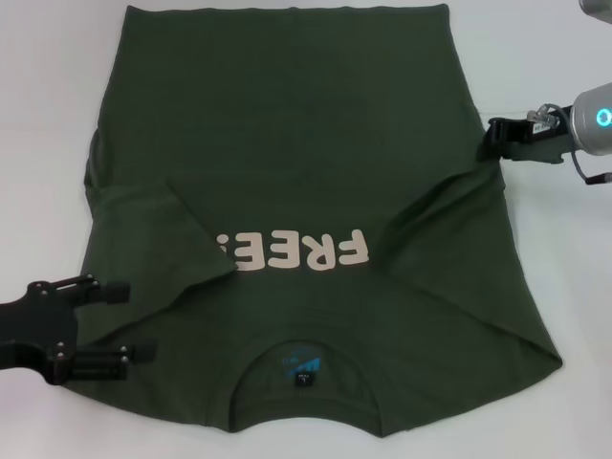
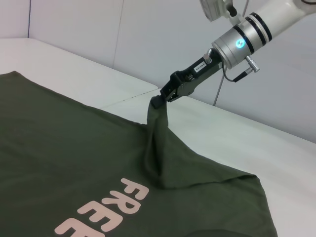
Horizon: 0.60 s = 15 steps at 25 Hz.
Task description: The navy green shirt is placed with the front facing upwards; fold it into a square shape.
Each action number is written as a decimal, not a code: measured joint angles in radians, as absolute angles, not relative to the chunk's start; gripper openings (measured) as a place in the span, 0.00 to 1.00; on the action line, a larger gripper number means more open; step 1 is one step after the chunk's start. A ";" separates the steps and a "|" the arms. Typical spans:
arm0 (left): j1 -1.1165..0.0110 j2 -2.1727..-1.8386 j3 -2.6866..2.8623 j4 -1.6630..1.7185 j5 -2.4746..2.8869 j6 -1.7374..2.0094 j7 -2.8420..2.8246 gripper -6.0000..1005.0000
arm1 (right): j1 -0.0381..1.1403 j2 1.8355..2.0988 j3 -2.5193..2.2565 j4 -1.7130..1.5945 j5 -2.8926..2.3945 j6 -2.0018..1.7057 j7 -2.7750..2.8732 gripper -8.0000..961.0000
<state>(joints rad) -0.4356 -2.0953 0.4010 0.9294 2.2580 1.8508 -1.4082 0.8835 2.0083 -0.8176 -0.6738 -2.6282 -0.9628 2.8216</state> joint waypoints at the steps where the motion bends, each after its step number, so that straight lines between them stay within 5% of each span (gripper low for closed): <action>1: -0.436 -2.095 0.401 0.929 2.258 1.850 -1.408 0.82 | 0.880 2.008 -0.818 -0.666 -2.615 -0.949 2.818 0.11; 15: -0.435 -2.095 0.401 0.908 2.258 1.836 -1.408 0.82 | 0.799 2.005 -0.816 -0.620 -2.320 -0.891 2.650 0.18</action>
<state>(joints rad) -0.4348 -2.0952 0.4007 0.9085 2.2580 1.8358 -1.4082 0.7986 2.0054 -0.8160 -0.6195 -2.3202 -0.8914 2.6501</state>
